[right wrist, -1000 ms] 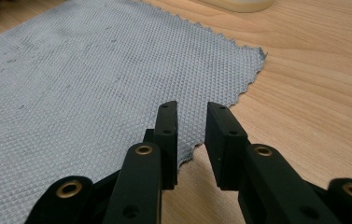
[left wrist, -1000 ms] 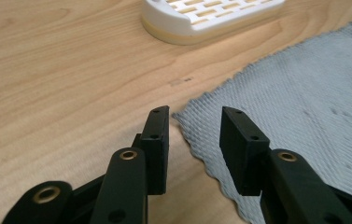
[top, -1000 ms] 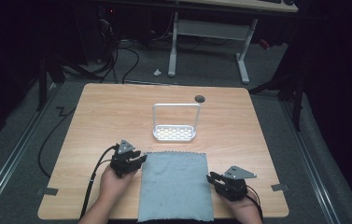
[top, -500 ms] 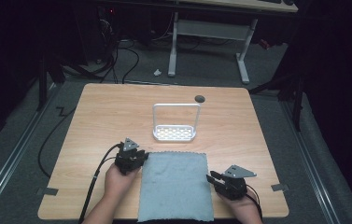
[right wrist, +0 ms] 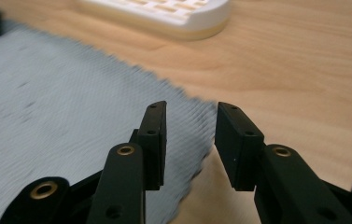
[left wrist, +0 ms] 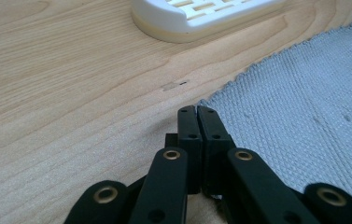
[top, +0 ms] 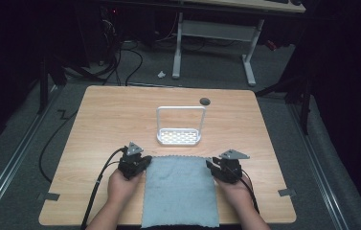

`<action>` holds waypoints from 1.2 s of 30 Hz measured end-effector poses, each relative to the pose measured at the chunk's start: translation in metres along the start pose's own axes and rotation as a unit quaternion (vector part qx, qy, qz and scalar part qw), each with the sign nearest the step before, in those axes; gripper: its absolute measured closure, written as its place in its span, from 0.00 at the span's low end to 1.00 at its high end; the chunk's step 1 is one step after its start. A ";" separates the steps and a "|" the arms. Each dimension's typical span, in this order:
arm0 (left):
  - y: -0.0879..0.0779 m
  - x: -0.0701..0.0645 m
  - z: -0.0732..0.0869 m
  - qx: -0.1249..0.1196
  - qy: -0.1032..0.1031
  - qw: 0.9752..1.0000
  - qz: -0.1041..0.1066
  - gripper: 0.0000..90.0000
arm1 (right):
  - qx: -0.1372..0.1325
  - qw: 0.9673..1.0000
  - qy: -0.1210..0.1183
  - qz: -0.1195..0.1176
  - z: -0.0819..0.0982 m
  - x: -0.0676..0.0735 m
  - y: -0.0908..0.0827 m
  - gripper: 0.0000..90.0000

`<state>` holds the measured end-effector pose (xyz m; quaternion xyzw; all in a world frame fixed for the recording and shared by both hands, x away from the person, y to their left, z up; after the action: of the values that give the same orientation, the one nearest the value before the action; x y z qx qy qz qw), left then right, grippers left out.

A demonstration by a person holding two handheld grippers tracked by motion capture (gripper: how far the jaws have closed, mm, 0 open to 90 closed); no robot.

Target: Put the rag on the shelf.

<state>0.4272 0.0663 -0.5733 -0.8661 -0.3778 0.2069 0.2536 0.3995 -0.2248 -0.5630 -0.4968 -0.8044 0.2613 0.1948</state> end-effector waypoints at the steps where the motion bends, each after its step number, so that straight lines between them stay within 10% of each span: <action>1: 0.000 0.000 0.000 0.000 0.000 1.000 0.000 0.99 | 0.006 1.000 0.003 0.004 -0.002 -0.003 0.004 0.72; 23: -0.001 0.002 0.000 -0.001 -0.015 1.000 0.006 0.99 | 0.003 0.999 -0.032 -0.016 0.000 0.007 0.009 0.99; 36: -0.022 -0.002 -0.004 -0.102 -0.008 0.995 0.018 0.99 | -0.077 0.997 -0.027 -0.013 -0.008 0.011 -0.017 0.99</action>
<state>0.4161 0.0770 -0.5564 -0.8925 -0.3831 0.1785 0.1574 0.3878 -0.2193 -0.5458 -0.4924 -0.8336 0.2093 0.1371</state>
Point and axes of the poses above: each handheld gripper's, and its own axes: y roughly forward along the jaws, z roughly out of its underside, x roughly to its left, the point moved 6 cm from there along y, roughly forward along the jaws, and after that the axes turned 3 degrees about -x, right-handed, at the moved point
